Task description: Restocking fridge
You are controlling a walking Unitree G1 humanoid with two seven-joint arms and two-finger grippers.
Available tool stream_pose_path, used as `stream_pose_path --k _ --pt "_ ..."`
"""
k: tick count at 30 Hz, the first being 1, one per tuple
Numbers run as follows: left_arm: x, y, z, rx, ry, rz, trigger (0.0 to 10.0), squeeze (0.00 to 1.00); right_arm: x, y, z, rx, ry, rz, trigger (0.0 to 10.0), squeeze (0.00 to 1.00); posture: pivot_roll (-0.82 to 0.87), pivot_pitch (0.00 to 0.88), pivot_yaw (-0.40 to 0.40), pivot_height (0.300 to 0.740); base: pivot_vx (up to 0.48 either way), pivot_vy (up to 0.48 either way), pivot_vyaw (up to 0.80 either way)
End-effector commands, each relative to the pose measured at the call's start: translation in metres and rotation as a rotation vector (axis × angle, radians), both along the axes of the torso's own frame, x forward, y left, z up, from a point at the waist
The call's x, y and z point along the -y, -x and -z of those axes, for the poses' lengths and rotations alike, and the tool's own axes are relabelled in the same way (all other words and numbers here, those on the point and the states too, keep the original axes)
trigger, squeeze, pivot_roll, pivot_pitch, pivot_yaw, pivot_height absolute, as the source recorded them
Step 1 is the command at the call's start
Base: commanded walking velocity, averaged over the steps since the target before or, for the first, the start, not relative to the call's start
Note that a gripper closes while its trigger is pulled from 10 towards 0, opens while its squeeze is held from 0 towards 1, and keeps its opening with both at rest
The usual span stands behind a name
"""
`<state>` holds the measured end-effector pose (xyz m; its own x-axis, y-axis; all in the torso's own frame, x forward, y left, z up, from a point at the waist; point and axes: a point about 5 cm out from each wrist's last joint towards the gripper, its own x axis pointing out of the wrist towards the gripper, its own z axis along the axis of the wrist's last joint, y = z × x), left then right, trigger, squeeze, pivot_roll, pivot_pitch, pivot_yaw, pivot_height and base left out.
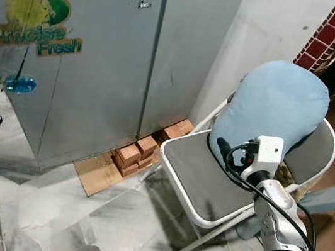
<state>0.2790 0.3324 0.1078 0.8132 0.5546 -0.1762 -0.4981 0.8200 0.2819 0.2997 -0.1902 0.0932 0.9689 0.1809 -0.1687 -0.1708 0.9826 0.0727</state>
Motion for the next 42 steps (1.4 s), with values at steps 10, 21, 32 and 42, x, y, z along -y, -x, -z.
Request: stream_pose_path --k 10,21,32,42 --pt "0.078 0.015 0.022 0.062 0.043 0.259 10.0 0.00 0.010 0.016 -0.008 0.006 -0.007 0.045 10.0 0.00 0.05 0.000 -0.093 0.716 0.000 0.480 -0.24" --pt "0.103 0.015 0.026 0.076 0.061 0.357 10.0 0.00 0.005 0.020 -0.005 -0.016 -0.007 0.032 10.0 0.00 0.05 0.000 -0.093 0.716 0.000 0.480 -0.04" --pt "0.085 0.000 0.017 0.096 0.032 0.329 10.0 0.00 0.005 0.022 -0.008 -0.007 -0.013 0.033 10.0 0.00 0.04 0.000 -0.097 0.716 0.000 0.480 0.00" --pt "0.086 -0.003 0.016 0.114 0.034 0.345 10.0 0.00 0.001 0.030 -0.004 -0.023 -0.018 0.021 10.0 0.00 0.04 0.000 -0.093 0.716 0.000 0.480 0.00"
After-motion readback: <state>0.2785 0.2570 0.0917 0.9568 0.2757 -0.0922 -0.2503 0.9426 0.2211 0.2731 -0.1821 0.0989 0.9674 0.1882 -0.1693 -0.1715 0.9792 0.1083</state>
